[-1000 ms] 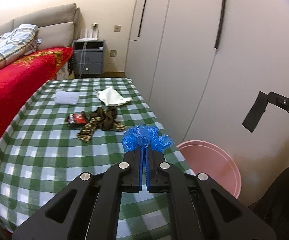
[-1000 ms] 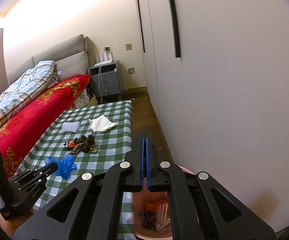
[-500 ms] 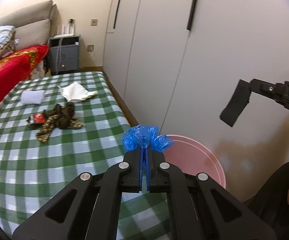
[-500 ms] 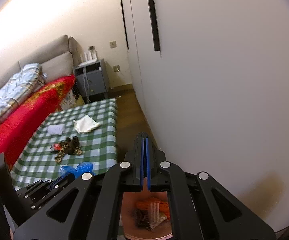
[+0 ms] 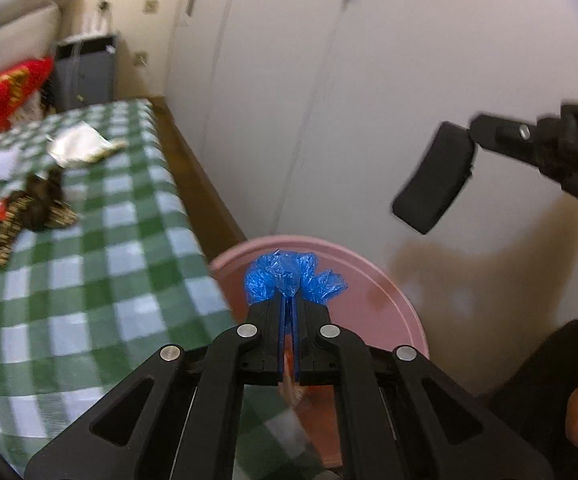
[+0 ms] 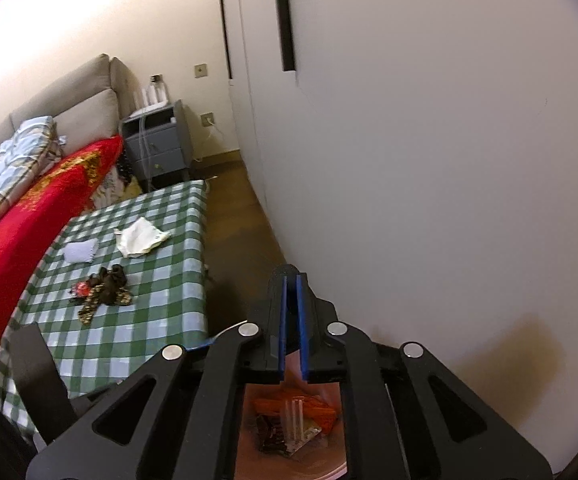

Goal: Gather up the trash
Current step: 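Carry the blue bag over the pink bin and open the left gripper, then move both grippers back to the red wrapper and dark scrunchie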

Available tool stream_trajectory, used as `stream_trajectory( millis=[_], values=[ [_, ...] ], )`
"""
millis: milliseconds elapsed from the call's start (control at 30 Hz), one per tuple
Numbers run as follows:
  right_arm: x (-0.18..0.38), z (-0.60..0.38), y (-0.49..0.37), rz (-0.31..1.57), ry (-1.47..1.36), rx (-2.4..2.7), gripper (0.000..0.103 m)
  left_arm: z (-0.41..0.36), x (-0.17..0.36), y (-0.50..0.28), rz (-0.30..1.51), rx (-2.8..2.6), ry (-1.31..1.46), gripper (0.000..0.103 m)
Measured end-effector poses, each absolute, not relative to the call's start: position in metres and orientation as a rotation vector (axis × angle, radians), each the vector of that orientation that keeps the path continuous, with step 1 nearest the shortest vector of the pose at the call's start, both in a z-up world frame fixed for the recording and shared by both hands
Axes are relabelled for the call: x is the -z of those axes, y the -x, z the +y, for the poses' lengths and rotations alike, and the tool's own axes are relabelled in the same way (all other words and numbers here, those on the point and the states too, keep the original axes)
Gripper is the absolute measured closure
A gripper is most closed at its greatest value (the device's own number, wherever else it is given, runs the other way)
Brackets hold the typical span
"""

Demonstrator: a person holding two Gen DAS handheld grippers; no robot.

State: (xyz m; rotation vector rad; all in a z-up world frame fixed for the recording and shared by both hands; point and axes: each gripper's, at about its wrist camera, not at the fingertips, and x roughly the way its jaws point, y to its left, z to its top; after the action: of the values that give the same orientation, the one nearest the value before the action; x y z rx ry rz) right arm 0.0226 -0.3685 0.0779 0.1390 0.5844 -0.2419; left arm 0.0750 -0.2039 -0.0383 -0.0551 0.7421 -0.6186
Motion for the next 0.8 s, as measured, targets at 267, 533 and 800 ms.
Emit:
stream_trajectory(
  millis=[267,533,800],
  values=[
    [-0.077,-0.368,-0.024,0.579,-0.132,0.272,0.056,-0.193,0.048,-0.076,0.78,0.607,0.075,0.078],
    [-0.076,-0.36,-0.024,0.552,-0.141,0.239,0.056,-0.161,0.038,-0.071,0.725,0.527,0.095,0.078],
    [-0.076,-0.324,-0.039,0.496,-0.122,0.14,0.056,-0.104,0.027,-0.083,0.669,0.371,0.153,0.078]
  ],
)
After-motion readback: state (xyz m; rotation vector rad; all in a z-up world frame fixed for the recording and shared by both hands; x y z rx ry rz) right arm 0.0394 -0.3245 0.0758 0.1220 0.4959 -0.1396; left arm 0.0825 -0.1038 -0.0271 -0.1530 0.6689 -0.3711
